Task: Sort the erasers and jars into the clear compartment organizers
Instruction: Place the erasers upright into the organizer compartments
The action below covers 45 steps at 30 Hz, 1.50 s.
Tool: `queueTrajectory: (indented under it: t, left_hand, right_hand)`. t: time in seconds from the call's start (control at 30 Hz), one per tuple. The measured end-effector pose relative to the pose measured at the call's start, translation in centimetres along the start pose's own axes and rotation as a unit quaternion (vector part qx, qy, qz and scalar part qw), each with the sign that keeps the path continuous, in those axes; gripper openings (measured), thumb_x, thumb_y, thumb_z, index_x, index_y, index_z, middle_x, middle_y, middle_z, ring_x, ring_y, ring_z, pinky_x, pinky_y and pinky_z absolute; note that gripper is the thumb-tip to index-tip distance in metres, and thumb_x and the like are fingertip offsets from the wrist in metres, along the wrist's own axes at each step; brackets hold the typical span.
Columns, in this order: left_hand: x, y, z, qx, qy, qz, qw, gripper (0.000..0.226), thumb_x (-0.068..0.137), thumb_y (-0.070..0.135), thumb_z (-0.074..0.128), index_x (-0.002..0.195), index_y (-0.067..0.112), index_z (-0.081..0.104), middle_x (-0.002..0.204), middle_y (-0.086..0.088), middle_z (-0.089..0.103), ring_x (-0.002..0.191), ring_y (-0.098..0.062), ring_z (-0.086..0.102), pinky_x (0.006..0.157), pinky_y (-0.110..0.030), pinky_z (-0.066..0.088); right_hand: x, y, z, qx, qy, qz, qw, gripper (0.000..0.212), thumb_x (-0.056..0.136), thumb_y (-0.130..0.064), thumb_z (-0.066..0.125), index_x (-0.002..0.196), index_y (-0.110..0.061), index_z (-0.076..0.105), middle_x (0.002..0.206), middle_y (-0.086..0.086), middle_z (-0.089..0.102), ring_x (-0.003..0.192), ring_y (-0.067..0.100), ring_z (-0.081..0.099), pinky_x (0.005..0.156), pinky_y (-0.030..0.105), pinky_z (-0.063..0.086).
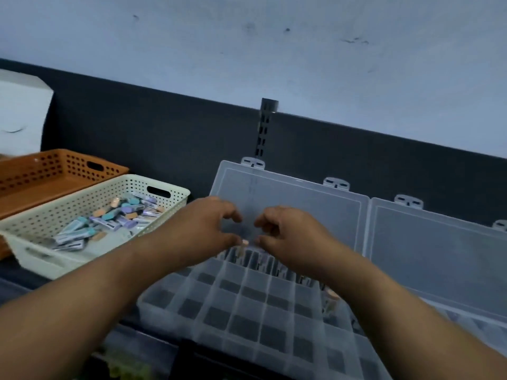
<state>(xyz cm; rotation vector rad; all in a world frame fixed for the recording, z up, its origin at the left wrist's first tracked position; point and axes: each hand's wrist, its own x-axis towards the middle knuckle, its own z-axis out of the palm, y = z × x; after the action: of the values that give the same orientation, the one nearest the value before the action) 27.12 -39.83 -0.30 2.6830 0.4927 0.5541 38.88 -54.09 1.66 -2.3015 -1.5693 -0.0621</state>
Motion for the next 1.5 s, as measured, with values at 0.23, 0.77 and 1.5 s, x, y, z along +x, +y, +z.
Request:
queueTrajectory:
  t: [0.23, 0.77, 1.5]
  left_hand:
    - [-1.5, -11.4, -6.0, 0.048, 0.03, -0.052, 0.997, 0.037, 0.079, 0.043, 0.071, 0.113, 0.033, 0.061, 0.112, 0.013, 0.052, 0.103, -0.008, 0.05, 0.085, -0.026, 0.041]
    - [-2.2, -25.5, -9.5, 0.094, -0.07, -0.072, 0.991, 0.066, 0.078, 0.05, 0.07, 0.133, 0.024, 0.047, 0.133, 0.004, 0.048, 0.119, -0.016, 0.045, 0.096, -0.028, 0.037]
    - [-2.3, -26.2, -9.2, 0.015, -0.078, -0.084, 0.993, 0.067, 0.075, 0.038, 0.076, 0.134, 0.026, 0.047, 0.135, 0.003, 0.045, 0.121, -0.015, 0.042, 0.095, -0.025, 0.035]
  right_hand:
    - [8.3, -8.0, 5.0, 0.017, -0.016, -0.011, 1.0, 0.038, 0.089, -0.034, 0.063, 0.125, -0.026, 0.056, 0.117, -0.006, 0.056, 0.106, 0.012, 0.054, 0.087, 0.026, 0.044]
    - [21.2, -16.0, 14.9, -0.079, -0.162, 0.055, 0.982, 0.061, 0.087, -0.043, 0.062, 0.14, -0.021, 0.042, 0.142, 0.005, 0.042, 0.124, 0.025, 0.046, 0.1, 0.038, 0.043]
    - [24.3, -16.7, 17.8, 0.11, -0.131, 0.051, 0.984, 0.021, 0.089, -0.011, 0.063, 0.105, -0.023, 0.07, 0.087, -0.004, 0.065, 0.072, 0.013, 0.062, 0.061, 0.026, 0.05]
